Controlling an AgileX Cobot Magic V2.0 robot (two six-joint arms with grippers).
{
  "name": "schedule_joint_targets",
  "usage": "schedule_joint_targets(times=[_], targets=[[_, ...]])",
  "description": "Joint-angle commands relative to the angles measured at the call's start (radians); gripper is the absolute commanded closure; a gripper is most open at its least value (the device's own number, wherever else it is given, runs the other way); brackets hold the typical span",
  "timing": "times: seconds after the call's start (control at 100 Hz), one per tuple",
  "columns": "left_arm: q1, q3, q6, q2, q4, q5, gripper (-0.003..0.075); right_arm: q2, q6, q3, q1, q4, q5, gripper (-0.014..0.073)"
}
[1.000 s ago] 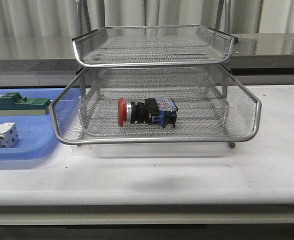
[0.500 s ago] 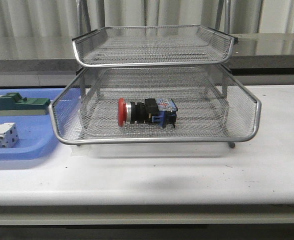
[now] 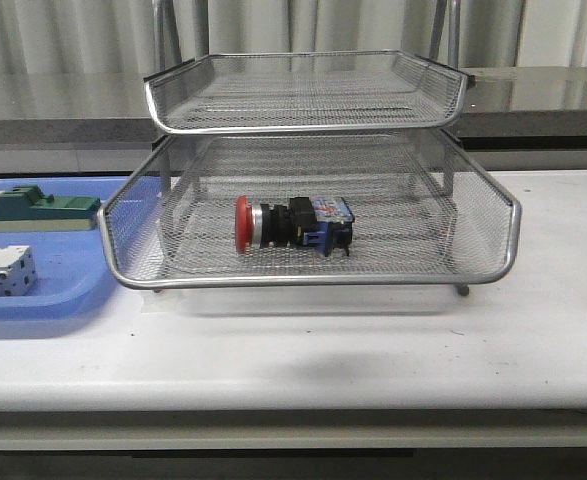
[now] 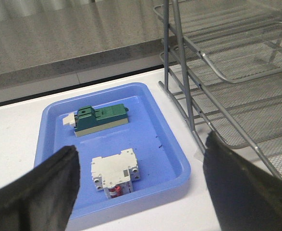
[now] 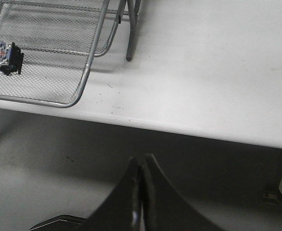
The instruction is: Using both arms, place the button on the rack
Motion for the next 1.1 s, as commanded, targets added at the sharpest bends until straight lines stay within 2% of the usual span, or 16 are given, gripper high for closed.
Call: schedule_joint_targets(times=[0.0, 0.11, 0.36, 0.5, 0.69, 0.81, 1.09], targets=[[0.002, 0.041, -0.013, -0.031, -0.075, -0.182, 0.0207, 0.001, -0.001, -0.029, -0.005, -0.004, -0.049, 0.0664], [0.002, 0.089, -0.013, -0.036, -0.096, -0.267, 0.0207, 0.001, -0.001, -0.029, -0.005, -0.004, -0.049, 0.0664], [0.002, 0.097, -0.013, -0.036, -0.096, -0.284, 0.0218, 0.001, -0.001, -0.029, -0.005, -0.004, -0.049, 0.0664], [0.002, 0.097, -0.013, -0.036, -0.096, -0.29, 0.0342, 0.001, -0.001, -0.029, -0.005, -0.004, -0.049, 0.0664], [0.002, 0.097, -0.013, -0.036, -0.096, -0.29, 0.0605, 0.001, -0.001, -0.029, -0.005, -0.004, -0.049, 0.0664], [0.002, 0.097, -0.013, -0.036, -0.096, -0.29, 0.0741, 0.001, -0.001, -0.029, -0.005, -0.004, -0.049, 0.0664], [0.002, 0.097, -0.013, -0.036, -0.096, -0.29, 0.074, 0.001, -0.001, -0.029, -0.005, -0.004, -0.049, 0.0664]])
